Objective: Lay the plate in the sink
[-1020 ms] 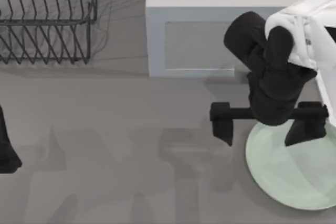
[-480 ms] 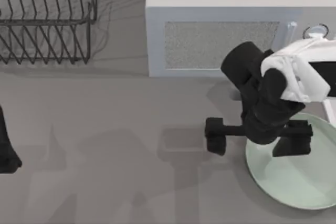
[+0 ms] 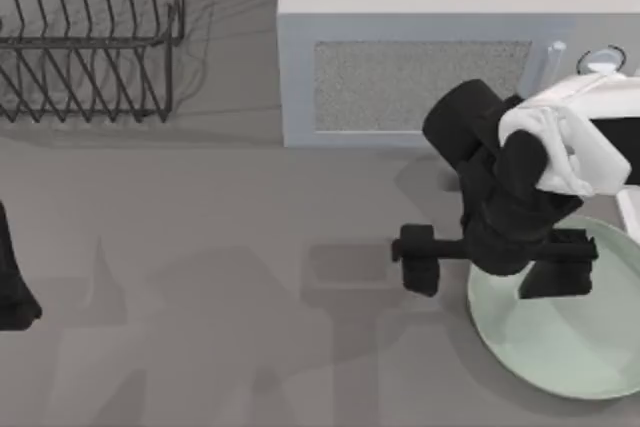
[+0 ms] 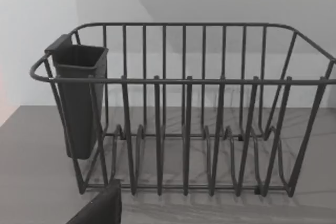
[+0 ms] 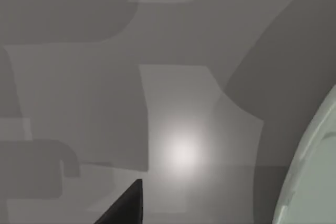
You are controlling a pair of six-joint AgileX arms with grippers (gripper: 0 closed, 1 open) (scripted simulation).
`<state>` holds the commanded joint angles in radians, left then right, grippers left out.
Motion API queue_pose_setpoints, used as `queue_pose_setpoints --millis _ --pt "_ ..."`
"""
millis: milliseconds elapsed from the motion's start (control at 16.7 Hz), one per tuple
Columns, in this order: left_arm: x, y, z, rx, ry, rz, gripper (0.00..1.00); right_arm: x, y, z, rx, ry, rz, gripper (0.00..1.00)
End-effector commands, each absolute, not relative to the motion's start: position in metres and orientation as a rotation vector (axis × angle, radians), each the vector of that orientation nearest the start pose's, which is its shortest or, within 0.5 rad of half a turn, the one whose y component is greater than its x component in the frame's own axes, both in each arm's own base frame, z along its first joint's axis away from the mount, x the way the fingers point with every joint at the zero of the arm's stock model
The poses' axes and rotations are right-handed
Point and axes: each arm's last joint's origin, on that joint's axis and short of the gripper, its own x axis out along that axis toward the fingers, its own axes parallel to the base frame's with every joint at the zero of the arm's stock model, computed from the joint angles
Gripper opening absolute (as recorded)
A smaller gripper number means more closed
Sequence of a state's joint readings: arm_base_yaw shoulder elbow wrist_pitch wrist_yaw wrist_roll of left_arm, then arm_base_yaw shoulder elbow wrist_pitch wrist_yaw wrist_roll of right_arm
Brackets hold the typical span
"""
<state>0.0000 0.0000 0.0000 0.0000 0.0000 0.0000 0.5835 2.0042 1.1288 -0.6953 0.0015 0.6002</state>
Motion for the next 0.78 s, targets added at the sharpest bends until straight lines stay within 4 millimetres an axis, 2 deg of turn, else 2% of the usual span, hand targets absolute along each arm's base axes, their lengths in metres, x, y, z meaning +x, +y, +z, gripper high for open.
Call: queue_pose_setpoints --millis 540,780 --pt "0.1057 -0.0012 0.1600 0.000 0.000 0.000 1.00 0.2823 0.1888 0.0904 0.008 1.571 -0.008 0.02" --pt "0.1057 -0.0012 0.1600 0.000 0.000 0.000 1.00 0.2823 0.1888 0.0904 0.008 1.571 -0.008 0.00"
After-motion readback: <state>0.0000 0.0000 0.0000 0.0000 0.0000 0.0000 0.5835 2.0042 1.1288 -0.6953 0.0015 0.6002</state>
